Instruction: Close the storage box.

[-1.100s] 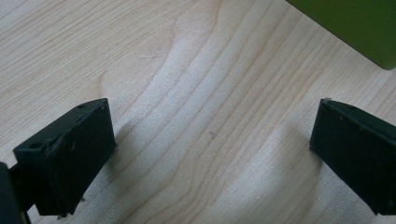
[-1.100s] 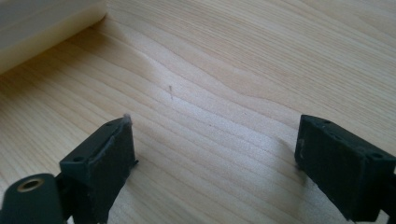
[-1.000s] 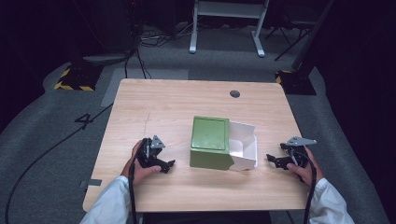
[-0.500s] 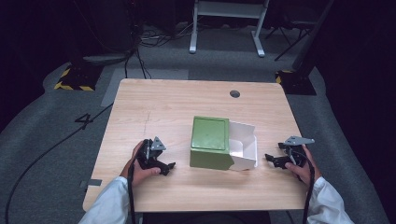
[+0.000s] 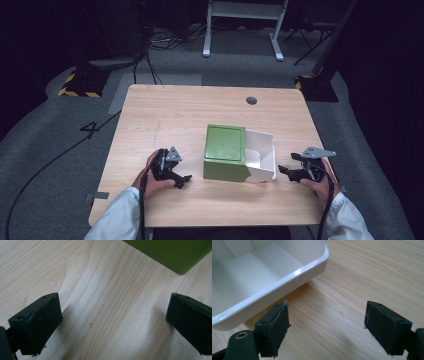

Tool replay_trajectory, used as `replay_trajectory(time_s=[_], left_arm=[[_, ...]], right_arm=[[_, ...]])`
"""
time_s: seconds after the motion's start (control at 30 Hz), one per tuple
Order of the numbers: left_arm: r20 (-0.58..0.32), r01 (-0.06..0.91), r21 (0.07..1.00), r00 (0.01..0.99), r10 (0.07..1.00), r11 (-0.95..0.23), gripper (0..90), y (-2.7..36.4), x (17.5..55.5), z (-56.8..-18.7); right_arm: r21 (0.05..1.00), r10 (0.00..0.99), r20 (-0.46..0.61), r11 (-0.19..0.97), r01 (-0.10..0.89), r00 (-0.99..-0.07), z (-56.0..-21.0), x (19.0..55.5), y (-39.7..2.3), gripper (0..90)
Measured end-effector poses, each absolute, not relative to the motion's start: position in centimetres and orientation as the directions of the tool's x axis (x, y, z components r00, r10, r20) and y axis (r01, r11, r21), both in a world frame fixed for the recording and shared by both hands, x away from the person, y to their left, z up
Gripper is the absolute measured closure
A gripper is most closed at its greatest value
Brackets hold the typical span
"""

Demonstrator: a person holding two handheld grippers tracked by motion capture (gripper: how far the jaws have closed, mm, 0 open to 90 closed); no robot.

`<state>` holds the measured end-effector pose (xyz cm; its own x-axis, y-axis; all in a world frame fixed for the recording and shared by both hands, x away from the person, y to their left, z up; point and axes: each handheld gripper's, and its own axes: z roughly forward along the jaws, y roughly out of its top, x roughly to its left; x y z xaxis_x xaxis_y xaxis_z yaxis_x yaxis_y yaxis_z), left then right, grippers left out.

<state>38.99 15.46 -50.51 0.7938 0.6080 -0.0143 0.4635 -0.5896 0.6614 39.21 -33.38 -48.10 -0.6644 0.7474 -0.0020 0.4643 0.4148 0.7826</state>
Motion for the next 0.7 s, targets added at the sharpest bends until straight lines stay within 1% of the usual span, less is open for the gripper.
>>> replay_trajectory(time_s=[0.27, 0.6, 0.7], left_arm=[[-0.016, 0.461, 0.660, 0.798, 0.602, -0.593, 0.1, 15.3, 39.2, -50.5], [-0.016, 0.461, 0.660, 0.798, 0.602, -0.593, 0.1, 15.3, 39.2, -50.5], [-0.016, 0.461, 0.660, 0.798, 0.602, -0.593, 0.1, 15.3, 39.2, -50.5]], right_arm=[[0.782, 0.742, -0.031, 0.436, 0.446, -0.670, -47.9, 39.5, -32.1, 21.5], [0.788, 0.737, -0.029, 0.432, 0.438, -0.675, -47.8, 40.0, -32.1, 22.0], [0.791, 0.741, -0.038, 0.432, 0.433, -0.670, -47.3, 39.9, -32.2, 24.0]])
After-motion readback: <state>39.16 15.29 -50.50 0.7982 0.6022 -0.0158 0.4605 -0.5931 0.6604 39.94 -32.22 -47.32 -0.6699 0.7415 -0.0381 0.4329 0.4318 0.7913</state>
